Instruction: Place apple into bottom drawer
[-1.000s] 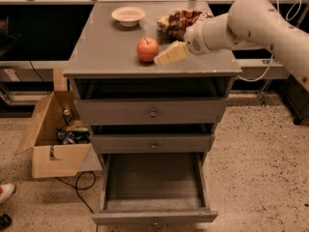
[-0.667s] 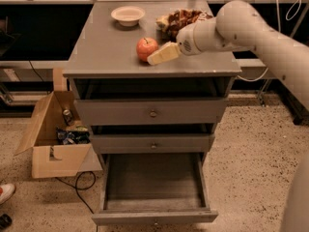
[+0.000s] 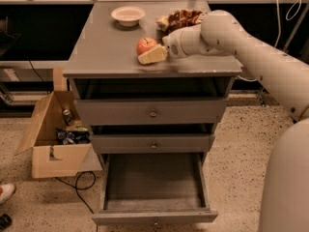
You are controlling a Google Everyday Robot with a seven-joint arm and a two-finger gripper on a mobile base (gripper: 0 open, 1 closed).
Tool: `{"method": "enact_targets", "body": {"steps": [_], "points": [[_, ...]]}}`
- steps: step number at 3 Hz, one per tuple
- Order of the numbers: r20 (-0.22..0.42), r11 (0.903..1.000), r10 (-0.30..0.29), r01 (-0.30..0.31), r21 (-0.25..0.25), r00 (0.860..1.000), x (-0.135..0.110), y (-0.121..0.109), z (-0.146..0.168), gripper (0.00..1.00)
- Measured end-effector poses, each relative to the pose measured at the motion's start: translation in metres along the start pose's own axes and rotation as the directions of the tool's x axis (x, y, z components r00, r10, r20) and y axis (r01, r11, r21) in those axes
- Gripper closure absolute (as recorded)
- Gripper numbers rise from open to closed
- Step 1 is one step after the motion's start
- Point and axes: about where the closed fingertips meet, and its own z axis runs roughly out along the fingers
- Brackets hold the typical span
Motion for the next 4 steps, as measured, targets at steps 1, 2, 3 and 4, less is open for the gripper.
{"method": "enact_targets", "body": {"steps": [1, 2, 3, 4], "points": [[0.071, 0.9968, -0.032, 0.037, -0.07, 0.997, -0.026, 0.034, 0.018, 0.5], [0.113, 0.9897, -0.059, 0.072, -0.123, 0.992, -0.042, 0.058, 0.027, 0.73], [0.173, 0.9707, -0.133, 0.164, -0.176, 0.976, -0.056, 0.095, -0.006, 0.96], [0.227, 0.9402, -0.23, 0.276, -0.199, 0.946, -0.048, 0.118, -0.08, 1.0]]}}
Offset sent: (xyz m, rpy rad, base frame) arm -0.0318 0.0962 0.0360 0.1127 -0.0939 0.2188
